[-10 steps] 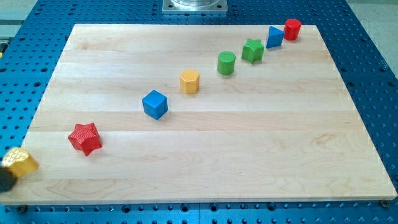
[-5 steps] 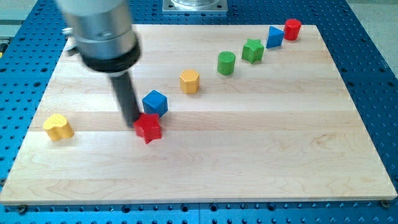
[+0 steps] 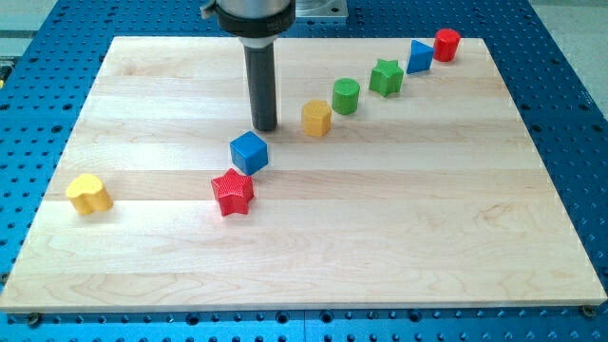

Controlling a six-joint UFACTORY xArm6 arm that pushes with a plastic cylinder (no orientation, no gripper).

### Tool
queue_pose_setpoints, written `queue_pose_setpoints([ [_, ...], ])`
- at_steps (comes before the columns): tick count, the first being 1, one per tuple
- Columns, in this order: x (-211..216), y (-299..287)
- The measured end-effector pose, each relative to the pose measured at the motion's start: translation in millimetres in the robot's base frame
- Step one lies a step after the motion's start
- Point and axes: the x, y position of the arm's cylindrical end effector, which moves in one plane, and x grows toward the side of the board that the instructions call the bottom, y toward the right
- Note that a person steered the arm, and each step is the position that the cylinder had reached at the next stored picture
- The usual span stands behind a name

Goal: Push the hexagon diagonal to the green circle

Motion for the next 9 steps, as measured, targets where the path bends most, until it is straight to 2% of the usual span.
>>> queue_pose_setpoints([
  [1,4,7],
  [3,-14,51],
  [5,-14,51],
  [6,24,75],
  [7,51,65],
  [8,89,30],
  [9,60,58],
])
